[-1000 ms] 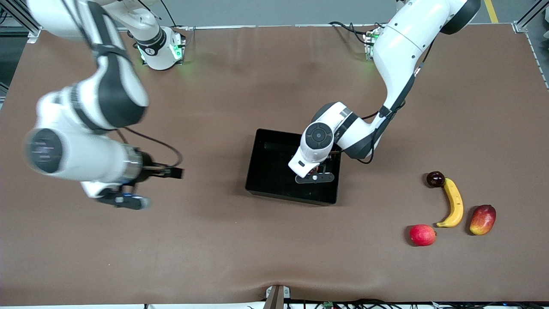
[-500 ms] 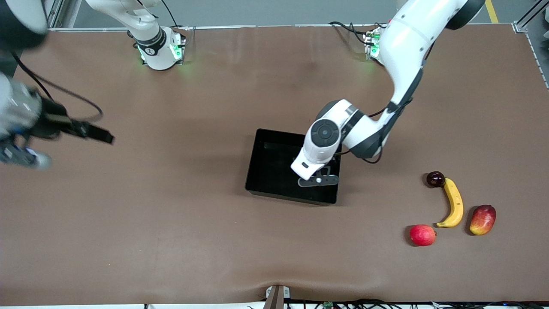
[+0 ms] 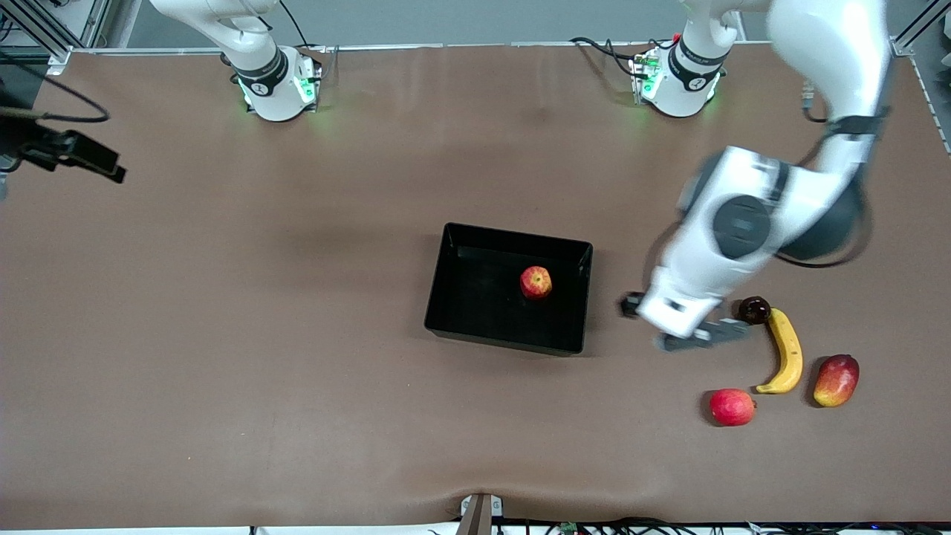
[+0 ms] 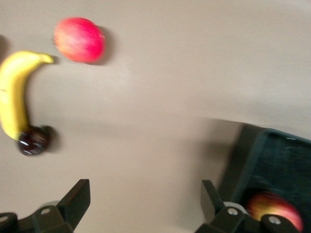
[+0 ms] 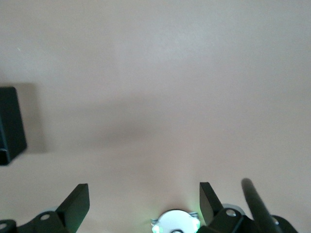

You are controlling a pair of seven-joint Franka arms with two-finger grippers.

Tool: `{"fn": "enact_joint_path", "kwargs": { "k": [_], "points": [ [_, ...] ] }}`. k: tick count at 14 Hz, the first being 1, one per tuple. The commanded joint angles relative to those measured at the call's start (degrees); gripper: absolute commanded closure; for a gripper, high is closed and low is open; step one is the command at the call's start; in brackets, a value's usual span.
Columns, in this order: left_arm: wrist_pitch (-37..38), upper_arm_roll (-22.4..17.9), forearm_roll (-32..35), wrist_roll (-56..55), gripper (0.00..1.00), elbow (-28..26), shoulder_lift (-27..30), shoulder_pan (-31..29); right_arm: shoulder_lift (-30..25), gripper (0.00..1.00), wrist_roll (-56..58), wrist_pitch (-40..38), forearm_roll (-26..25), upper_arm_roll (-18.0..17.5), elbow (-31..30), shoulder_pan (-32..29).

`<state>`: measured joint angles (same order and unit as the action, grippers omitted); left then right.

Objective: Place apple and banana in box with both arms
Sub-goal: 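Move the left gripper back over the yellow banana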

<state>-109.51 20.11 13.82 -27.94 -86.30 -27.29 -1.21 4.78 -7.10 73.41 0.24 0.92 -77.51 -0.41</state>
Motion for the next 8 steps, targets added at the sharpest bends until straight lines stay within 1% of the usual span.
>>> {"fn": "enact_joint_path", "kwargs": {
  "k": [1, 2, 4, 5, 7, 8],
  "points": [
    [-0.1, 0.6, 1.0, 10.7, 0.00, -1.2, -0.8, -6.8, -4.0, 0.00, 8.1, 2.9, 4.0, -0.7, -7.4, -6.3],
    [-0.8, 0.6, 1.1, 14.0, 0.00, -1.2, -1.7, -9.6, -5.3, 0.00, 10.4, 3.9, 4.4, -0.7, -9.5, -7.6],
    [-4.1, 0.6, 1.3, 20.6, 0.00, -1.2, -4.1, -14.7, -8.4, 0.00, 11.1, 5.2, 4.4, -0.7, -12.4, -7.7],
    [-6.1, 0.6, 1.3, 22.6, 0.00, -1.2, -5.4, -16.3, -9.8, 0.00, 11.1, 5.4, 4.4, -1.0, -13.0, -7.3],
    [-9.5, 0.1, 2.3, 22.9, 0.00, -1.3, -8.1, -17.9, -11.8, 0.00, 11.0, 5.0, 4.4, -1.2, -12.8, -6.9],
    [-11.2, 0.1, 5.1, 22.9, 0.00, -1.3, -9.4, -18.6, -12.3, 0.00, 11.1, 5.2, 4.3, -1.1, -12.6, -7.0]
  ]
}}
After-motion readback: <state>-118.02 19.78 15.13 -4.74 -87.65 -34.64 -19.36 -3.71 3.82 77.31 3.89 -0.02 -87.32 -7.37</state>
